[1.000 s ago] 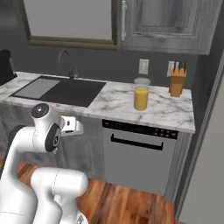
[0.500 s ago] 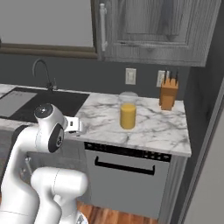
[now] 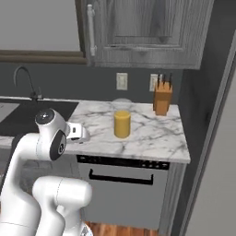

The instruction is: Place the pitcher and cup on the dining counter for serving.

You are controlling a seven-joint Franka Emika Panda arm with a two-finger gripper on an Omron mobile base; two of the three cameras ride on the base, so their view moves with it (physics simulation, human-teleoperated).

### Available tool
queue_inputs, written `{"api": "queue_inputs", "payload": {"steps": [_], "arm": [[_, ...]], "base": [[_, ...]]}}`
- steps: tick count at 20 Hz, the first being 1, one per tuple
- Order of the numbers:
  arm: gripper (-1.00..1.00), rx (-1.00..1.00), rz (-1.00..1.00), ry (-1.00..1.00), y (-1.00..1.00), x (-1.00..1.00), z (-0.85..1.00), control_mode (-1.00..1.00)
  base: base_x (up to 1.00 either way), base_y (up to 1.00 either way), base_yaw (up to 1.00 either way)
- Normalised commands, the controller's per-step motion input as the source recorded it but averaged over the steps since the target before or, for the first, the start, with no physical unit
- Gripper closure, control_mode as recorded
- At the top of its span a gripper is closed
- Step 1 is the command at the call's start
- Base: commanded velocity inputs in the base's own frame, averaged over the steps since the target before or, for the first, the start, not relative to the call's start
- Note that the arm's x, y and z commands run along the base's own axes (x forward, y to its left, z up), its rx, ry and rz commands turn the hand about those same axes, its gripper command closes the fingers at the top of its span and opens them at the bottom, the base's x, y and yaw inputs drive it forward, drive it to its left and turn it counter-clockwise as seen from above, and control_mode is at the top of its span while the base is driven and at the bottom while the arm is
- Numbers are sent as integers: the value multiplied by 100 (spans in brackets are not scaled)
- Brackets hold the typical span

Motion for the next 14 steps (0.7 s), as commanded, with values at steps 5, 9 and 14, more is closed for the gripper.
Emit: {"api": "queue_inputs", "payload": {"steps": [5,9,14], "arm": [[-100,0,0,0,0,0,0,100],[-100,0,0,0,0,0,0,100],[-100,0,0,0,0,0,0,100]], "base": [[21,22,-41],[17,55,-41],[19,50,-35]]}}
